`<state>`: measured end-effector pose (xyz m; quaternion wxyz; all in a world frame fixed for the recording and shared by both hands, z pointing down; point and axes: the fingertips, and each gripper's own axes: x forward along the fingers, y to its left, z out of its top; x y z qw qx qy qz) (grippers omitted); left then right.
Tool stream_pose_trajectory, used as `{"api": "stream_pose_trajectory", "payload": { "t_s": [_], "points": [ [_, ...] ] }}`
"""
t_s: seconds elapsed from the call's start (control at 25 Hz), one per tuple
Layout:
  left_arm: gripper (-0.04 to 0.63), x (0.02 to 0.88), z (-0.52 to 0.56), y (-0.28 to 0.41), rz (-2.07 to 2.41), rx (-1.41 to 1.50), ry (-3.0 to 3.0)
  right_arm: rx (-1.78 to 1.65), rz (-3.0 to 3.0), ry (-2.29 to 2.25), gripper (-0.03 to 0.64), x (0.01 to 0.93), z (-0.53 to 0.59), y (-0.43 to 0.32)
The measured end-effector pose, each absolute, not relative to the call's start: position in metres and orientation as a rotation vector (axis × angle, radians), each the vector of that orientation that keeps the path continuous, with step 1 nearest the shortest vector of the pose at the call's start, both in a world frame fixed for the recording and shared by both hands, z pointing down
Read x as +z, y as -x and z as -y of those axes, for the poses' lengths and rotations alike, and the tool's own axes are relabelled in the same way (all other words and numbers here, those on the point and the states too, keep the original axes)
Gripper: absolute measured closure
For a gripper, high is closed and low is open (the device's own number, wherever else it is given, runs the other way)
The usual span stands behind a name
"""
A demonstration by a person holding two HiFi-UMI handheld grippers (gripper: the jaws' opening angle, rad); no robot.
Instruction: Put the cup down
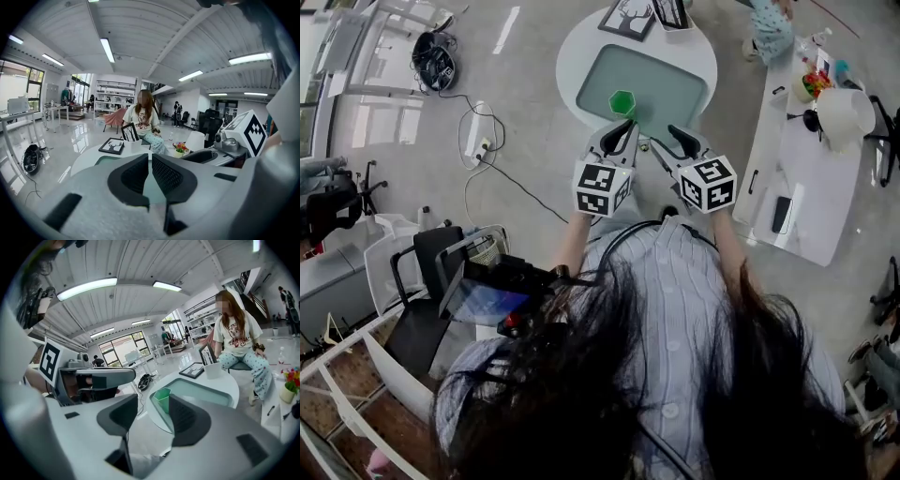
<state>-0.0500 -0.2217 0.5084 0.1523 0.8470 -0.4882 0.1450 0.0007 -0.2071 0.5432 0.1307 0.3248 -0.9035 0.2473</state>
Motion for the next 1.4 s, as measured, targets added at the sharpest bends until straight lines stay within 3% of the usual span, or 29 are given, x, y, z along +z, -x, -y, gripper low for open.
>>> {"api": "stream_pose_trajectory", "payload": {
  "t_s": [0.4, 1.04, 1.4],
  "points": [
    [0.569, 0.511, 0.158, 0.027, 1.531, 0.399, -2.309, 0.703, 2.680, -0.927, 0.462, 0.528, 0.164, -0.042],
    [0.569, 0.494, 0.117, 0.035, 1.627, 0.497, -2.283, 0.786, 2.765, -0.933, 0.474, 0.518, 0.151, -0.046],
    [0.569, 0.497, 0.074, 0.071, 1.666, 0.541, -2.228, 0.804, 2.791, -0.905, 0.490, 0.514, 0.128, -0.012]
  ]
}}
